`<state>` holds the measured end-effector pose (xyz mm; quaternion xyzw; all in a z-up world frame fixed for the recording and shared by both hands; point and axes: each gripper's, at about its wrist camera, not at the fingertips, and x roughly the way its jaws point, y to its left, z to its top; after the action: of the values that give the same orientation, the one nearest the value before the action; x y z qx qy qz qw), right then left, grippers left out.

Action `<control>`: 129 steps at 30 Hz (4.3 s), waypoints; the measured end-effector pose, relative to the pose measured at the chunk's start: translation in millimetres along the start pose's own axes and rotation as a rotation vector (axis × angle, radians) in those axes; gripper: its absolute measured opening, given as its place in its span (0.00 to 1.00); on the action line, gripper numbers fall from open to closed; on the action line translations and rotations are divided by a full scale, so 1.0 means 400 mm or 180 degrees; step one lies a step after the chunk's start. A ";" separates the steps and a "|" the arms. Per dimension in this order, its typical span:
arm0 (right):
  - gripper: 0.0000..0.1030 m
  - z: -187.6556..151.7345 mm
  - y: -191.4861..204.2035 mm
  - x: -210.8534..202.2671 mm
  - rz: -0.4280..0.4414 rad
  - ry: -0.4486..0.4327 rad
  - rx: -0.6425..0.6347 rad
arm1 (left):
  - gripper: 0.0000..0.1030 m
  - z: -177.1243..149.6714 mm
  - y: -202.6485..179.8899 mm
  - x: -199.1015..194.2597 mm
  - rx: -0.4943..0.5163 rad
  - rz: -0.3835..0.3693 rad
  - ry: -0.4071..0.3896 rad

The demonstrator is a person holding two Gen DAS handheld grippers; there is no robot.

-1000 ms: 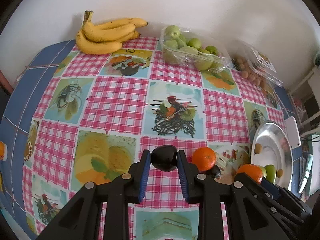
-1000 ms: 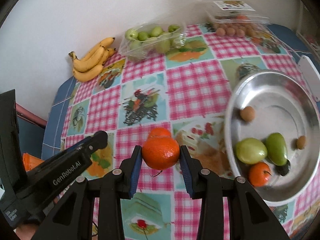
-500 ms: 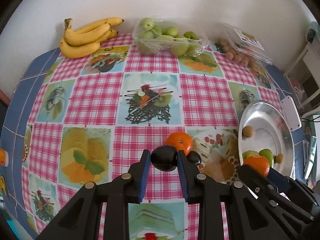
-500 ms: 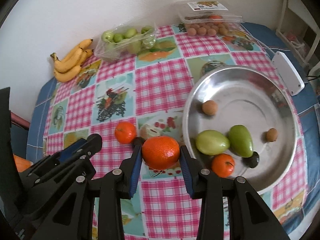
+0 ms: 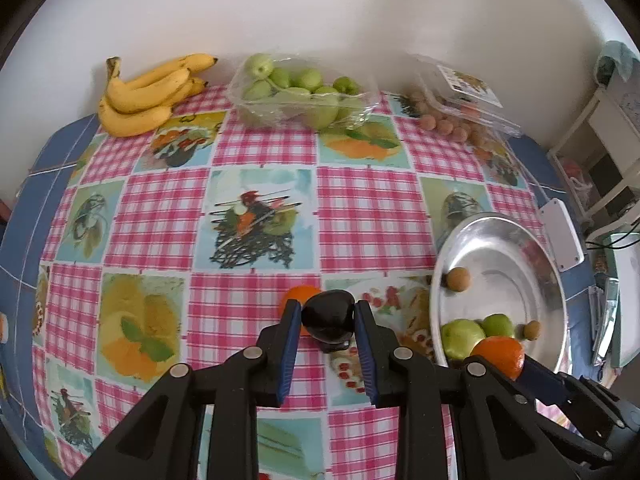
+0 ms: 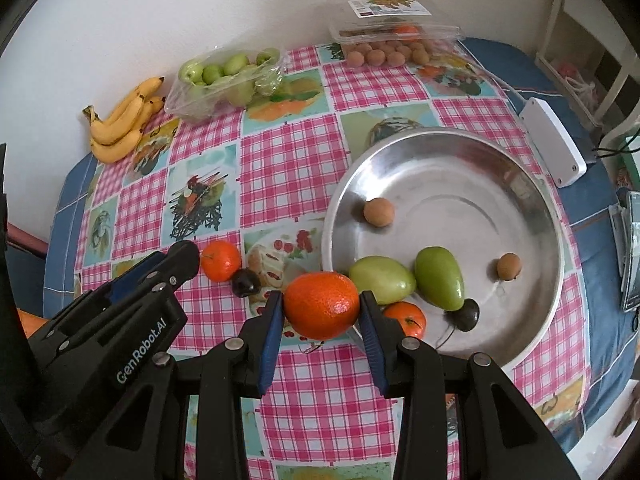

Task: Organize fruits
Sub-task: 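Lower the held cherry and tangerine into the steel bowl with both tools, then open the left tool to drop the cherry while the right tool releases the tangerine, then withdraw both open tools from the bowl toward the loose tangerine and cherry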

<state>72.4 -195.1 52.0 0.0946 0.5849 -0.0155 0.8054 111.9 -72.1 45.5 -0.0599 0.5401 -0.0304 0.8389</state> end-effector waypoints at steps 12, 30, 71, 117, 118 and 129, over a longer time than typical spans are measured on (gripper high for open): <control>0.38 0.003 -0.073 0.008 -0.0093 0.0038 0.0156 | 0.29 -0.005 -0.076 0.024 0.0107 -0.0110 0.0030; 0.38 0.019 -0.211 0.031 -0.0186 0.0081 0.0468 | 0.29 0.008 -0.209 0.064 0.0380 -0.0261 0.0015; 0.41 0.058 -0.321 0.113 -0.0354 0.0199 0.0721 | 0.29 0.008 -0.284 0.183 0.0621 -0.0288 0.0264; 0.84 0.075 -0.298 0.045 -0.0585 0.0078 0.0730 | 1.00 0.071 -0.167 0.095 0.0133 -0.0184 -0.0027; 0.84 0.076 -0.299 0.042 -0.0579 0.0064 0.0737 | 1.00 0.072 -0.164 0.094 0.0133 -0.0165 -0.0039; 0.98 0.069 -0.310 0.049 -0.0601 0.0095 0.0880 | 1.00 0.073 -0.129 0.111 0.0001 0.0014 -0.0064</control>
<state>87.6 -319.8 25.1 0.1494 0.5954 -0.1700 0.7709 157.4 -126.3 24.1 -0.0588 0.5318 -0.0281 0.8444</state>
